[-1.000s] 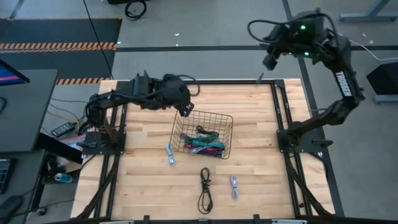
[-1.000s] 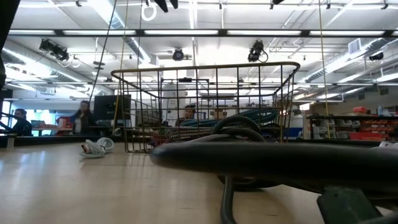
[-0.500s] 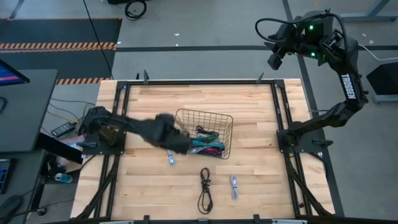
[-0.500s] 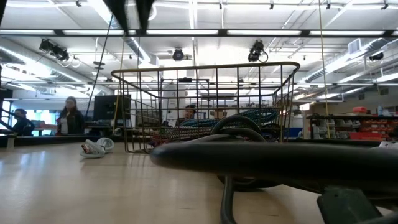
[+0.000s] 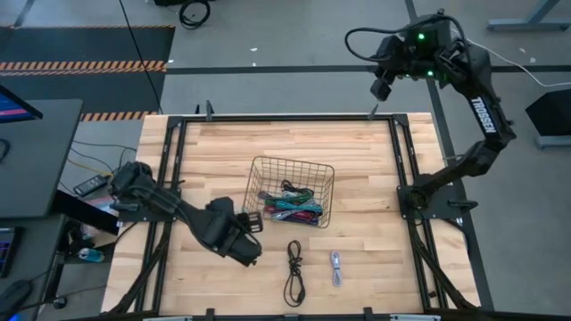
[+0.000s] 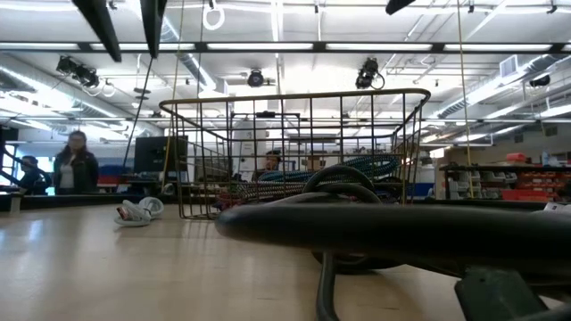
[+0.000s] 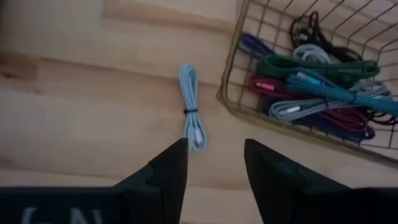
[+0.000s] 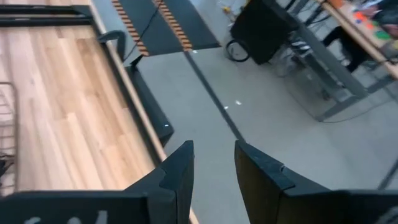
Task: Pick and place USB-C Cables
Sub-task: Put the light blue USB cable into the gold wire basket
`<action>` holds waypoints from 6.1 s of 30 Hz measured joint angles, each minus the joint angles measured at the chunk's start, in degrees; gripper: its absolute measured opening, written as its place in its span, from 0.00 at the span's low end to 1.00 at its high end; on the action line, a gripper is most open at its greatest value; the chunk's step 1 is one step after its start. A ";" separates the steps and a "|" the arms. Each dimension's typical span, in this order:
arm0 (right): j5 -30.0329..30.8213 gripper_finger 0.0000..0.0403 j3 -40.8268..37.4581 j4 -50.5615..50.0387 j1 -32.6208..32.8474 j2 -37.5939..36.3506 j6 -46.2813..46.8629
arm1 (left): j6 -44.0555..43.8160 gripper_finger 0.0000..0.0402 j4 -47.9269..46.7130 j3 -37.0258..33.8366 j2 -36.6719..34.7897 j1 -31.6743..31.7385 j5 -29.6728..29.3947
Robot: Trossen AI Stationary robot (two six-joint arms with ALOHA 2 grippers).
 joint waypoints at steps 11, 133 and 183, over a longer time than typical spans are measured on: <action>-0.64 0.30 0.00 -0.26 -1.87 2.79 -0.69 | -2.41 0.41 16.77 -10.63 0.00 0.04 6.93; -2.72 0.30 0.00 -0.24 -6.28 2.09 0.51 | 9.54 0.09 38.92 -24.94 3.66 4.12 8.72; -2.72 0.30 0.00 -2.41 -6.28 2.22 15.49 | 143.14 0.05 20.45 16.13 1.29 29.11 18.78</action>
